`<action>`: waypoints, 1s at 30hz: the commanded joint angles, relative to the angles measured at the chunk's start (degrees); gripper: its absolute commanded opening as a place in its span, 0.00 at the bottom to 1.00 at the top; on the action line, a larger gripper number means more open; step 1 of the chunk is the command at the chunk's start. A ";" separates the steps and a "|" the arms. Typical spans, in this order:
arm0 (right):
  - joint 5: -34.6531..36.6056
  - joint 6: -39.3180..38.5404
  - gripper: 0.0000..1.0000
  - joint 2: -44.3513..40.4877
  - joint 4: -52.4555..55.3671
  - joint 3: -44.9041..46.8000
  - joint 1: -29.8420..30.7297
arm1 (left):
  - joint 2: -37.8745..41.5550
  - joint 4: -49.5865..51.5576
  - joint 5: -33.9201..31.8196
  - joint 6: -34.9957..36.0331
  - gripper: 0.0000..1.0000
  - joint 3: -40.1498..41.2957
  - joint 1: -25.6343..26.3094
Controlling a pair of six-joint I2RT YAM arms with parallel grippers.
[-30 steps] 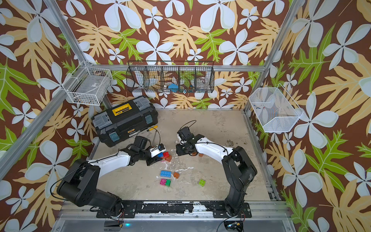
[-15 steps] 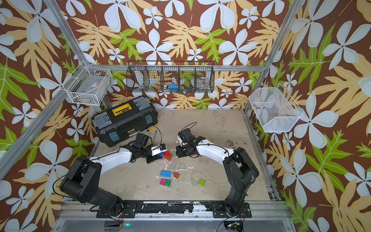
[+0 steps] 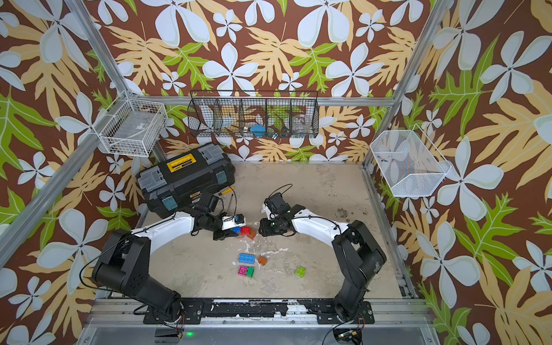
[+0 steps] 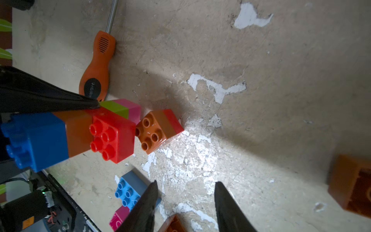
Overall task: Assemble the letter h with lego
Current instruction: Assemble the lego brick with the lego brick.
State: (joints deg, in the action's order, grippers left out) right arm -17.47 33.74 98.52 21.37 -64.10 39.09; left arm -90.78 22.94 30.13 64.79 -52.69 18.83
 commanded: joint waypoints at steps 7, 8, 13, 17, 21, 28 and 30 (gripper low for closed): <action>-3.20 13.67 0.50 -1.19 -4.12 1.53 1.69 | -7.44 7.83 5.21 10.08 0.35 -9.21 -2.74; -3.26 13.84 0.50 -1.06 -3.97 1.39 1.77 | -8.32 9.01 5.43 10.74 0.35 -10.25 -2.77; -4.72 20.99 0.52 -1.39 -4.52 3.33 2.11 | -11.79 13.67 4.59 16.67 0.35 -13.39 -3.17; -7.87 29.40 0.52 -2.21 -9.98 6.44 2.42 | -14.56 16.15 5.17 20.07 0.35 -16.05 -4.15; -7.62 31.69 0.51 -0.51 -10.58 5.74 2.43 | -18.09 20.80 6.21 22.69 0.36 -20.16 -4.46; -7.59 32.81 0.51 -0.26 -12.26 5.66 2.48 | -19.94 22.79 6.43 25.02 0.39 -22.61 -4.56; -7.61 32.40 0.51 0.15 -11.99 5.09 2.36 | -20.91 24.75 6.70 25.85 0.39 -24.03 -4.51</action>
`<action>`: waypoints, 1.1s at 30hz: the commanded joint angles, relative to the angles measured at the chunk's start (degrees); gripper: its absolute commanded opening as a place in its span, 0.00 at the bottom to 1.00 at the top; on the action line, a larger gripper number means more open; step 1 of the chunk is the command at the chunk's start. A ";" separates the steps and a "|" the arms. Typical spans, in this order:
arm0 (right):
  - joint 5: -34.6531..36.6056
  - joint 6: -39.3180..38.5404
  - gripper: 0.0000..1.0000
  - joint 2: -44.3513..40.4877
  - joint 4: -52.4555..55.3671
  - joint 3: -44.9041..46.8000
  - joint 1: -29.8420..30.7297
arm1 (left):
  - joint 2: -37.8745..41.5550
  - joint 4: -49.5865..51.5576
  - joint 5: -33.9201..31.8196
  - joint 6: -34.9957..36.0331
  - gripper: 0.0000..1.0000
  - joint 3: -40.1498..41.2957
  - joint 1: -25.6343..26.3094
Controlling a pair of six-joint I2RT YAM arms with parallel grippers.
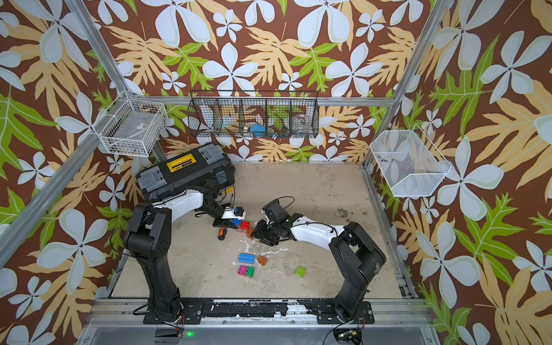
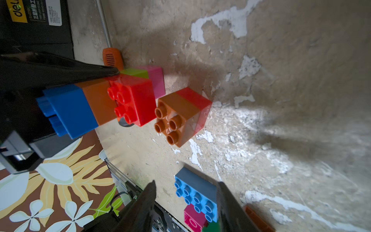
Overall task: Assemble the letter h with lego
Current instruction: Assemble the lego brick with the lego brick.
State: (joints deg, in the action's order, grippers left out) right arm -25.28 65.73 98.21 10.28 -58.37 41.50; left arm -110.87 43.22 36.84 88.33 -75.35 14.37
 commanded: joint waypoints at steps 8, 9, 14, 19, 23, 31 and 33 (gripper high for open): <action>0.46 -0.26 0.49 1.89 -1.02 -1.05 -0.20 | -2.41 7.78 1.29 5.46 0.34 -3.23 -0.05; 0.55 -0.37 0.49 1.98 -1.05 -0.94 -0.49 | -2.28 7.81 1.78 5.60 0.33 -3.30 -0.05; 1.36 -0.47 0.43 2.46 -1.42 -0.43 -1.43 | -2.43 7.80 3.15 5.43 0.31 -4.14 -0.09; 1.81 -0.79 0.41 3.91 -1.28 -1.26 -1.60 | -2.83 9.06 3.63 5.92 0.30 -5.15 -0.11; 1.77 -0.70 0.41 4.57 -1.26 -1.31 -1.68 | -2.10 9.69 4.61 6.66 0.30 -4.77 -0.11; 1.72 -0.49 0.42 4.88 -1.56 -1.66 -2.12 | -0.84 8.60 4.62 7.40 0.30 -2.61 -0.06; 1.83 -0.47 0.42 4.63 -1.52 -1.59 -2.12 | -0.93 8.43 4.21 7.23 0.30 -2.70 -0.07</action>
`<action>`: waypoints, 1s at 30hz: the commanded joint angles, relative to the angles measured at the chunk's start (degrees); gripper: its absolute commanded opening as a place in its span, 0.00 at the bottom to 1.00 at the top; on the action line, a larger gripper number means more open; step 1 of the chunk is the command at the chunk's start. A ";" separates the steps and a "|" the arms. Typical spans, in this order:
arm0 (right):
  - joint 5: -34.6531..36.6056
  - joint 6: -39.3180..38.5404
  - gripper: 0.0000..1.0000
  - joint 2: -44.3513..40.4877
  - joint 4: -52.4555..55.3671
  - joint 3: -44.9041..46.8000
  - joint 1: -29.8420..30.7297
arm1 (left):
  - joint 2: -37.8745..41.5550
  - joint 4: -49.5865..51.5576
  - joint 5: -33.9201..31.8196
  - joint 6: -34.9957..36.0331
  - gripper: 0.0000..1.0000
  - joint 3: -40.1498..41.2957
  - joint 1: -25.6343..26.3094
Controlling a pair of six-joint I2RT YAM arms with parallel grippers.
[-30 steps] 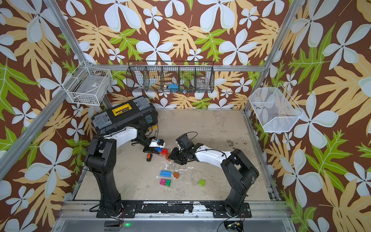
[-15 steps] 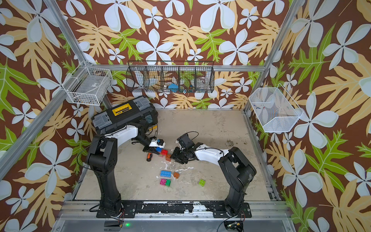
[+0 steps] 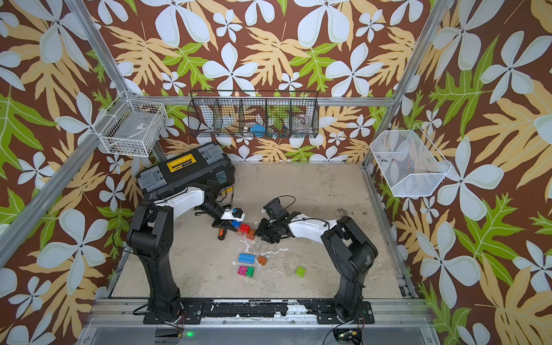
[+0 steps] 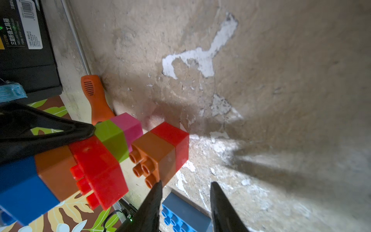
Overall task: Assemble the letter h with lego
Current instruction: Assemble the lego brick with the lego brick.
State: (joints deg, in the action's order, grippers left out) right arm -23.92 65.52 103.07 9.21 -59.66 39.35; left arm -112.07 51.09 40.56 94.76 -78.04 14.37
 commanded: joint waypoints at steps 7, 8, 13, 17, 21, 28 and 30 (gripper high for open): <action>0.60 -0.39 0.43 -0.59 -0.60 0.07 -0.07 | 0.44 0.25 1.28 0.97 0.30 0.68 -0.04; 0.57 -0.33 0.43 -0.63 -0.61 0.15 -0.13 | 0.52 -0.10 1.28 0.96 0.30 0.93 0.00; 0.54 -0.36 0.43 -0.83 -0.74 0.31 -0.24 | 0.39 -0.77 1.28 0.61 0.30 1.40 0.54; 0.61 -0.47 0.43 -1.00 -0.70 0.42 -0.34 | -0.07 -0.66 0.76 0.25 0.30 1.22 1.19; 0.71 -0.48 0.43 -1.12 -0.86 0.77 -0.42 | -0.50 -0.71 0.49 -0.18 0.30 1.14 1.66; 0.72 -1.18 0.44 -1.31 -0.97 0.61 -0.51 | -1.30 -0.72 -1.08 -1.07 0.31 0.47 1.71; 0.08 -2.65 0.45 -1.30 -1.57 -0.05 -0.59 | -1.44 -0.90 -1.42 -1.23 0.31 0.36 1.72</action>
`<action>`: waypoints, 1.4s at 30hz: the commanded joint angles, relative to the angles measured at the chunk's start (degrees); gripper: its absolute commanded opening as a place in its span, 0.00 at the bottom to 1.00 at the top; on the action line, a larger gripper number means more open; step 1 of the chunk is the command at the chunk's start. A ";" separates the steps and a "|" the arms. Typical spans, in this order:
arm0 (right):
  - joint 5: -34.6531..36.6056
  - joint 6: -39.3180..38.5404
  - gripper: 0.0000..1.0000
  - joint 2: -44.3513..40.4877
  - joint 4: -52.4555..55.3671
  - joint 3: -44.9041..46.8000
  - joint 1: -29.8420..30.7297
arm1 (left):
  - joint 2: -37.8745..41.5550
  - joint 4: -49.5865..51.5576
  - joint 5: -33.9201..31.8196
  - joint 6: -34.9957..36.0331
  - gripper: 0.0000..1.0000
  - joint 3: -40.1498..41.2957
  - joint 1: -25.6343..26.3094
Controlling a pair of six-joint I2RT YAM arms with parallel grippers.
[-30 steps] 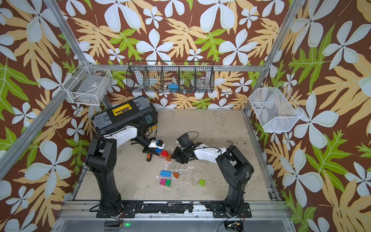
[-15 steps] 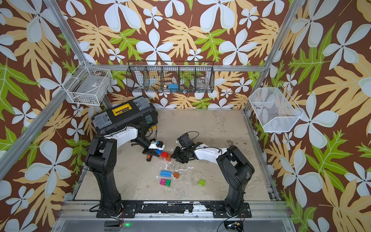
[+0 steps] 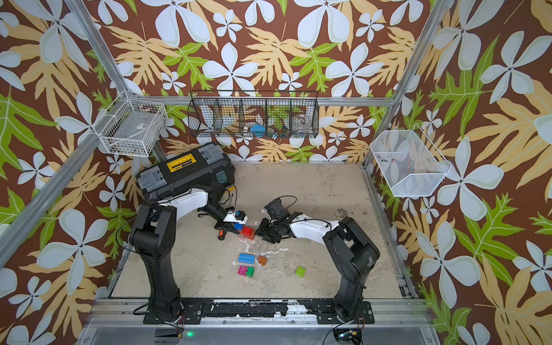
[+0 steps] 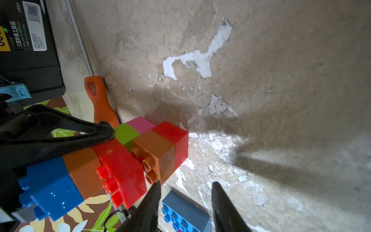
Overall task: Assemble the letter h with lego
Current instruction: Assemble the lego brick with the lego brick.
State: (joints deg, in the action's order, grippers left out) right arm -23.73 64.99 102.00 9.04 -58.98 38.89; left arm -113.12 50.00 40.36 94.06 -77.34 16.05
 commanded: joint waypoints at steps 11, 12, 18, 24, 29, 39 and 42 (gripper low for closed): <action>-1.32 -9.20 0.50 -1.53 -0.84 -3.71 -0.14 | -0.79 -0.26 -2.37 -0.99 0.31 -1.06 0.03; -1.45 -9.43 0.49 -1.62 -0.85 -3.81 -0.15 | -0.79 -0.32 -2.30 -1.07 0.31 -0.99 0.04; -1.94 -9.30 0.42 -0.69 0.13 -4.21 0.15 | -0.78 -0.12 -2.35 -0.81 0.31 -0.71 0.10; -2.11 -9.09 0.39 1.11 0.65 -5.08 0.66 | -0.70 1.05 -2.21 0.22 0.31 -0.62 0.07; -1.85 -8.90 0.36 2.08 1.47 -6.31 1.05 | -0.76 1.03 -2.74 0.26 0.31 -0.44 0.11; -1.10 -8.92 0.32 3.84 2.48 -7.11 1.45 | -1.23 1.54 -2.83 0.79 0.31 -0.71 0.11; -0.83 -9.09 0.30 4.20 2.65 -6.97 1.54 | -1.40 1.73 -3.00 0.90 0.31 -0.71 0.08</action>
State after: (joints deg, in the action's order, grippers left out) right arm -25.71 56.36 105.54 9.28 -66.11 40.23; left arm -113.97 49.67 39.55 94.30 -78.02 16.05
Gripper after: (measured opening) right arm 0.303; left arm 0.359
